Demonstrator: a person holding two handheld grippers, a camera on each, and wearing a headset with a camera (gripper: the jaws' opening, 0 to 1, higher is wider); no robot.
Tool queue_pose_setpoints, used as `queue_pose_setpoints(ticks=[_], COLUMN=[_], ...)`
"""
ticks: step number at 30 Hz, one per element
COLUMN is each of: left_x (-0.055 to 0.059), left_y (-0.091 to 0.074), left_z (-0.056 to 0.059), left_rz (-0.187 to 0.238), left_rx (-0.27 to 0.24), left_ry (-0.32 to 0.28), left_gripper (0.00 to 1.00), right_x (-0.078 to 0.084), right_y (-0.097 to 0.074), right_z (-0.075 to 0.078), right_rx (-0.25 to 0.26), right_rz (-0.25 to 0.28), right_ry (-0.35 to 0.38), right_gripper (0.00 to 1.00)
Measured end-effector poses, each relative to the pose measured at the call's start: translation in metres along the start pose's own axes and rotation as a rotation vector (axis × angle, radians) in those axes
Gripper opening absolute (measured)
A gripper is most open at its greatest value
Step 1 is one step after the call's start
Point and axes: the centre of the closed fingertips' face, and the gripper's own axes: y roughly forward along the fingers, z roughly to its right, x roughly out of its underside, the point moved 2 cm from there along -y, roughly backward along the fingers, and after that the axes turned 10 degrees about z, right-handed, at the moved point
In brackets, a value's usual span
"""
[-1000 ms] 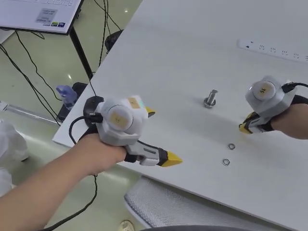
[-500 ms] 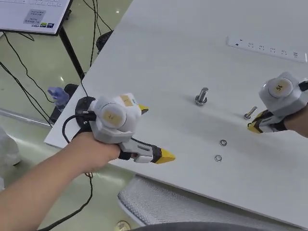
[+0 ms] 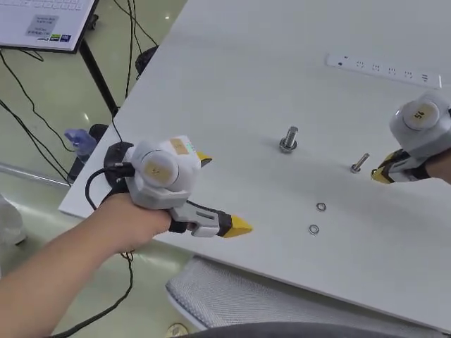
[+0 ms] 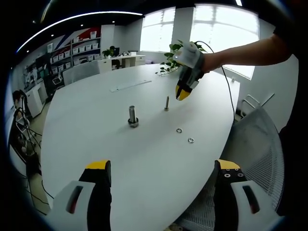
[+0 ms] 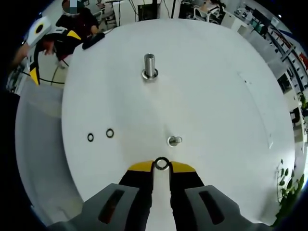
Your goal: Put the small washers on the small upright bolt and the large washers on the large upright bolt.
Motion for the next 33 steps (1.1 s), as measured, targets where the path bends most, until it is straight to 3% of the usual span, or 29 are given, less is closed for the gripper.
queue_pose_setpoints(ticks=[13,25,33], left_x=[0.004,0.001,0.003], left_y=[0.001,0.001,0.001], left_z=[0.003,-0.001,0.000], left_rz=[-0.004,0.003,0.004], left_rx=[0.010,0.000,0.010], left_ry=[-0.016,-0.008,-0.006], left_gripper=[0.89,0.90,0.97], right_x=[-0.021,-0.027,-0.024], right_y=[-0.001,0.010,0.013], right_z=[0.019,0.019,0.020], right_rx=[0.017,0.000,0.001], right_rz=[0.027,0.027,0.002], right_ry=[-0.003,-0.014,-0.025], right_gripper=[0.13,0.13,0.13])
